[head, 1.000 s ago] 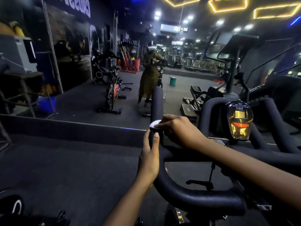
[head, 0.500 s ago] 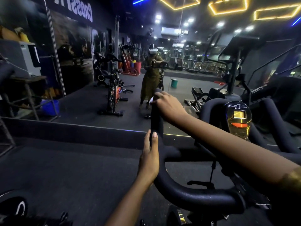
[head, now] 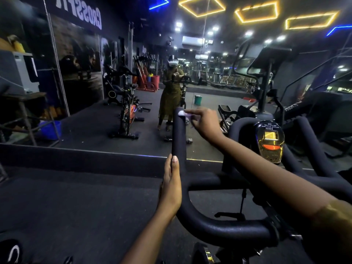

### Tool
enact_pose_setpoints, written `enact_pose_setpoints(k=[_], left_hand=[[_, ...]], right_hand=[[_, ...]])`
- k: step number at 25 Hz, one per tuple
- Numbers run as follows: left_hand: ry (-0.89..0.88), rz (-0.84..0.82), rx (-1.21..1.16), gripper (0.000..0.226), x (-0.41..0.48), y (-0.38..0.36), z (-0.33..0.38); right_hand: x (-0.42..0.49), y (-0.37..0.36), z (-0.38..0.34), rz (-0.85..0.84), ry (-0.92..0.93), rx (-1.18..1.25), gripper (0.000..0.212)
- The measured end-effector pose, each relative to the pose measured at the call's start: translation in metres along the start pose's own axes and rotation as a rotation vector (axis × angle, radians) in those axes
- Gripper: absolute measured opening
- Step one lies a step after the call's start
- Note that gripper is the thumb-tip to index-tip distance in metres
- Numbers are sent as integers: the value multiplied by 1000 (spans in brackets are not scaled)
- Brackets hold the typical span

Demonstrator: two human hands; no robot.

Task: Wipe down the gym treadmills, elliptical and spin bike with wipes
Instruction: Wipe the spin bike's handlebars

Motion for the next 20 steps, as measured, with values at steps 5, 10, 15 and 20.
enact_pose_setpoints(k=[5, 10, 15, 20], left_hand=[[-98, -7, 8, 69, -2, 0, 22], [-64, -41, 48, 88, 0, -1, 17], [-66, -82, 222, 66, 18, -7, 46], [-87, -117, 487, 62, 31, -19, 49]], right_hand=[[-41, -11, 14, 29, -179, 186, 34], [-100, -15, 7, -230, -151, 179, 25], [-72, 8, 7, -285, -56, 97, 25], [22, 0, -27, -141, 192, -71, 35]])
Point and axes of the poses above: each hand's wrist, its own x-axis towards the middle knuckle, its own y-axis out of the back of the hand, z = x × y, the point moved 10 cm from there along x, towards the middle knuckle, and after that the axes turned 7 degrees about -y, right-handed, at the moved point
